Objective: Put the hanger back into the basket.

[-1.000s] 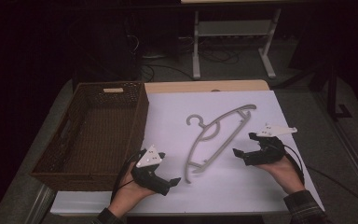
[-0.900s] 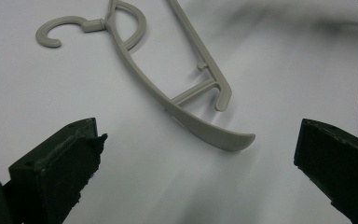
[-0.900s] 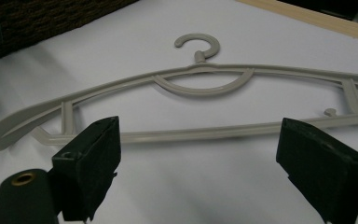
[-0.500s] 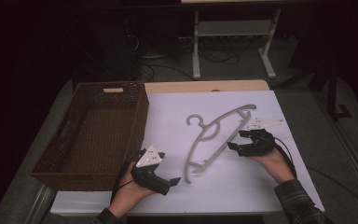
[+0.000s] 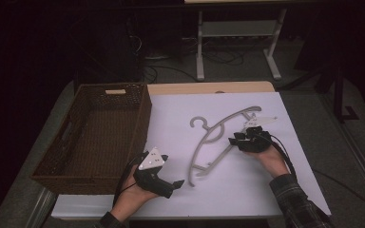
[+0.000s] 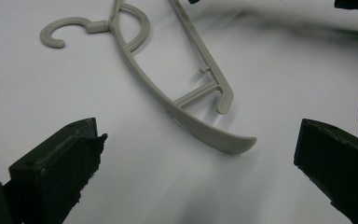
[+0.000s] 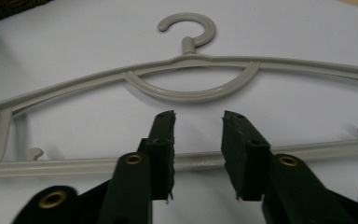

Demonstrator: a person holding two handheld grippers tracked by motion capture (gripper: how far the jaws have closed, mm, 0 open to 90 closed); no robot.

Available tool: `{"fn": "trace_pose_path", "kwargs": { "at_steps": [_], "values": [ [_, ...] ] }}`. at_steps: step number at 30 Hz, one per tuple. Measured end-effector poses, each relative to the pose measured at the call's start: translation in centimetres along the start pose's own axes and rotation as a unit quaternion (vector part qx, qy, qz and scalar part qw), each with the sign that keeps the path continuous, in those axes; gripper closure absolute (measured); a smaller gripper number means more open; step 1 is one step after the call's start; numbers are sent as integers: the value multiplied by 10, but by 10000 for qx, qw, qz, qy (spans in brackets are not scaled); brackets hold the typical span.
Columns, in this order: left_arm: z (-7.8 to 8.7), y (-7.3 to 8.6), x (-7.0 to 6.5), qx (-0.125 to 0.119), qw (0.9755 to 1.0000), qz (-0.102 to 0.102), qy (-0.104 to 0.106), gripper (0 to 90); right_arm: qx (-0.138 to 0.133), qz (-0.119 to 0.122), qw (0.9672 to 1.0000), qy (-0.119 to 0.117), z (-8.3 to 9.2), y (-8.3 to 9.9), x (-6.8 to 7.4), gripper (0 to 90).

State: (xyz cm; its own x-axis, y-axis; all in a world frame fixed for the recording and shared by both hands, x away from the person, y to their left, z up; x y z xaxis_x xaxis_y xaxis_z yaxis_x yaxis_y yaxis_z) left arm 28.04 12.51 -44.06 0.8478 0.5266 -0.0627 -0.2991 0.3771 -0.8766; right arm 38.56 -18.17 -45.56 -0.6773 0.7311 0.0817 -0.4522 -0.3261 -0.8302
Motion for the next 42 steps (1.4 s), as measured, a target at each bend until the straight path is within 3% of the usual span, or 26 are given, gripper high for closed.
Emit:
{"fn": "trace_pose_path", "kwargs": {
  "at_steps": [10,25,42],
  "values": [
    [0,0,0,-13,10000,41,9,1,161,88,9998,-112,-7,6,-1,897],
    [1,0,0,-21,10000,56,3,1,411,197,9989,-104,-16,12,0,899],
    [-1,0,-1,19,10000,91,-26,1,568,144,9982,-92,-21,18,0,900]
  ]
}}
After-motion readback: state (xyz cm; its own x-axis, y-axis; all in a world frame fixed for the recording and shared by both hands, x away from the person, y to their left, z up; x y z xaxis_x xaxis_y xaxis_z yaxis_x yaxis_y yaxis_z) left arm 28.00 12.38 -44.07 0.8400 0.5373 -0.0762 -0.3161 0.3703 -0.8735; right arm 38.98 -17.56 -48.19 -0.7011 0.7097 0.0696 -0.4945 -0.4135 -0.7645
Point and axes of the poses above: each handheld gripper's, and its own axes: z roughly backward along the jaws, y roughly out of its underside, x roughly to its left, the point moved 4 cm from there along -z, roughly forward along the jaws, and after that the axes turned 6 degrees about -x, right-handed, at the moved point
